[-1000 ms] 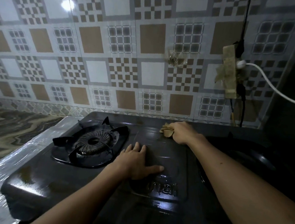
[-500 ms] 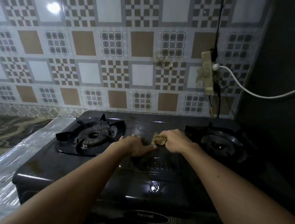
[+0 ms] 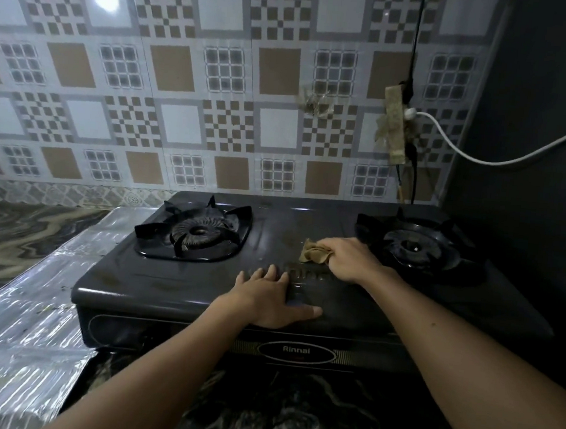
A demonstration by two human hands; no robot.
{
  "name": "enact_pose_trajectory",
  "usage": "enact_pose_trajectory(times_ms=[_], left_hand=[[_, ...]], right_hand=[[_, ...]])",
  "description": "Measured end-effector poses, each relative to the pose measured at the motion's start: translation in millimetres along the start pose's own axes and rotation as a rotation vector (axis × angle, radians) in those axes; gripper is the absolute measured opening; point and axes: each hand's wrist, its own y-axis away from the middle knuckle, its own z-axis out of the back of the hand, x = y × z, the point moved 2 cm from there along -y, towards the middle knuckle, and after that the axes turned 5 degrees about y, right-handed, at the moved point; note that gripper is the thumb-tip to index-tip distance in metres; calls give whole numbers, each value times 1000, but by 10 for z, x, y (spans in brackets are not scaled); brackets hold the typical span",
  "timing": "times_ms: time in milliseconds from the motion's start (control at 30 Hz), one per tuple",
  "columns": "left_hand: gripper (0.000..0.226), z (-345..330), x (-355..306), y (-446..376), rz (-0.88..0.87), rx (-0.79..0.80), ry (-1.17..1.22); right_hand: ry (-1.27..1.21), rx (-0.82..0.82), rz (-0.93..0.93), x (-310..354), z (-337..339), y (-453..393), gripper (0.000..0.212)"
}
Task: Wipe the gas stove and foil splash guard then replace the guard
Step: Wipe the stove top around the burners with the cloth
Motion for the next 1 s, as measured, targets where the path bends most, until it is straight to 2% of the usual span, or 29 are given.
enact_pose_trajectory(times_ms=[167, 300, 367, 767, 1000], left_hand=[[115, -24, -46, 41, -9, 3, -47], [118, -40, -47, 62, -22, -6, -58], [121, -62, -36, 58, -20, -15, -55], [121, -138, -67, -31, 20, -56, -104], [125, -123, -66, -70, 58, -33, -112]], right_hand=[[-91, 28, 5, -52, -32, 267, 42], [-182, 19, 18, -125, -56, 520, 33], [-219, 5, 20, -131, -42, 613, 36], [-168, 21, 68, -68, -37, 632, 50], [-214, 46, 172, -313, 65, 683, 39]])
